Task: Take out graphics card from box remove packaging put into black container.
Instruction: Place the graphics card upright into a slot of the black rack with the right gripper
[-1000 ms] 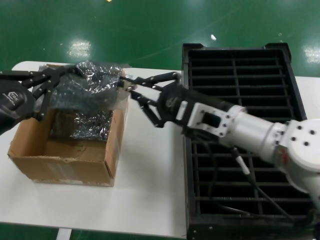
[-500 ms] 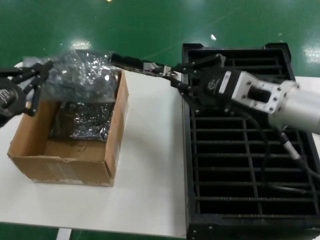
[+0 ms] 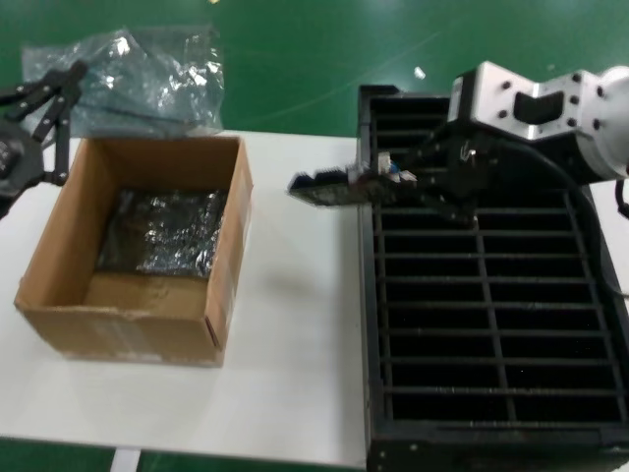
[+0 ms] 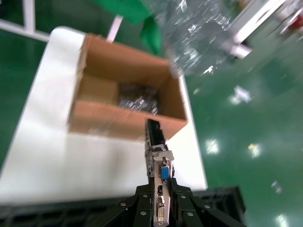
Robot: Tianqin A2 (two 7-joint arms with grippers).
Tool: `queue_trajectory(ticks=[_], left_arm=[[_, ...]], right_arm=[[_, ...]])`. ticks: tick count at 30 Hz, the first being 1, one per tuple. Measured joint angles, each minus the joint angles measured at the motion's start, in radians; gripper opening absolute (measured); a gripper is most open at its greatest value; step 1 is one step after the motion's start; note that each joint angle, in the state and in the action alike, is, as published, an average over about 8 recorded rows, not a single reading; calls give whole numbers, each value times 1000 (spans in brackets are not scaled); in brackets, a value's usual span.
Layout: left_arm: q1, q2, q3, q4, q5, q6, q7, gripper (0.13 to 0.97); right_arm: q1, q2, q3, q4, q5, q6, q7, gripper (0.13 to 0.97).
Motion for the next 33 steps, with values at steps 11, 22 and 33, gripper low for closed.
queue_trajectory(ticks=[11, 22, 33], left_arm=[[-8, 104, -58, 22, -58, 44, 107, 139], [-32, 154, -90, 98, -99, 93, 166, 139], [-44, 175, -106, 133, -128, 137, 187, 139]], right_arm=[[332, -54, -266, -175, 26, -251, 113, 185], [468, -179, -475, -433, 46, -278, 81, 185], [453, -272, -490, -673, -1, -278, -14, 185]])
